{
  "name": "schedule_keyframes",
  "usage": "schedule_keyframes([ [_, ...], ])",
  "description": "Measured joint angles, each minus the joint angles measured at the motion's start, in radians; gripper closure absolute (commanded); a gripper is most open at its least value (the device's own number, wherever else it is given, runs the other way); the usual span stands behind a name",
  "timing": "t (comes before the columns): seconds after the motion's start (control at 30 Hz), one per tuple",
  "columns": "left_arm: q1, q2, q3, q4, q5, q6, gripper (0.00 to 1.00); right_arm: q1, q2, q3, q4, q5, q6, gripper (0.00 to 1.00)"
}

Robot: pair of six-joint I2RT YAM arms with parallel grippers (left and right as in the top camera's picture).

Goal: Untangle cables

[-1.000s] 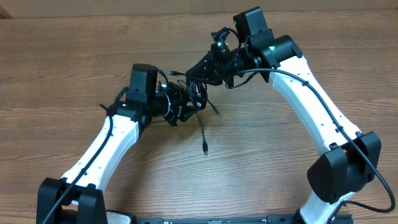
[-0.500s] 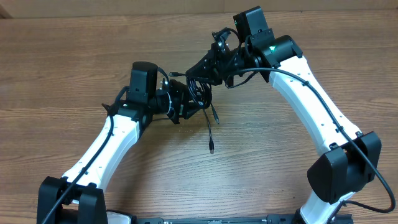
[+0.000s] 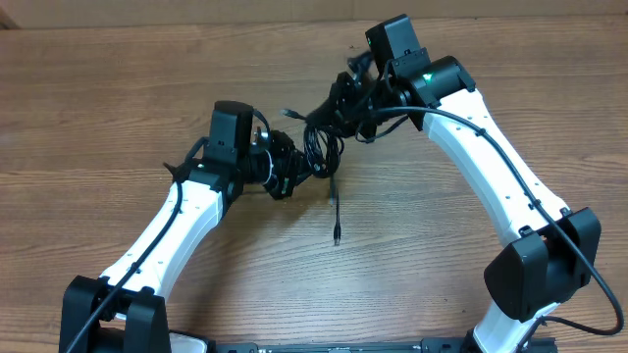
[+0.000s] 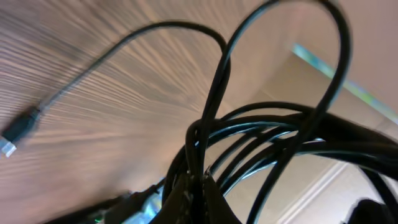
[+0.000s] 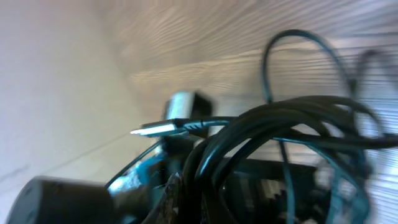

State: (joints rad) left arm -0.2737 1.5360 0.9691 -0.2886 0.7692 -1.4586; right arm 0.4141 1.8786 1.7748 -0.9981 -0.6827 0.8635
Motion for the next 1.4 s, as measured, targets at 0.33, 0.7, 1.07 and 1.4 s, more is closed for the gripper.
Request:
schedule_keyframes([
  [0.33, 0.074, 0.002, -0.002, -0.407, -0.283, 0.217, 0.96, -0.007, 0.000, 0.000, -0.198, 0.421, -0.031, 0.96],
  [0.7, 0.203, 0.002, -0.002, -0.408, -0.366, 0.343, 0.96, -0.008, 0.000, 0.000, -0.240, 0.503, -0.107, 0.86],
  [1.07, 0.202, 0.002, -0.002, -0.484, -0.343, 0.547, 0.57, -0.008, 0.000, 0.000, -0.311, 0.462, -0.183, 0.58],
  [1.4, 0.146, 0.002, -0.002, -0.595, -0.363, 0.741, 0.66, -0.008, 0.000, 0.000, -0.286, 0.461, -0.183, 0.52],
])
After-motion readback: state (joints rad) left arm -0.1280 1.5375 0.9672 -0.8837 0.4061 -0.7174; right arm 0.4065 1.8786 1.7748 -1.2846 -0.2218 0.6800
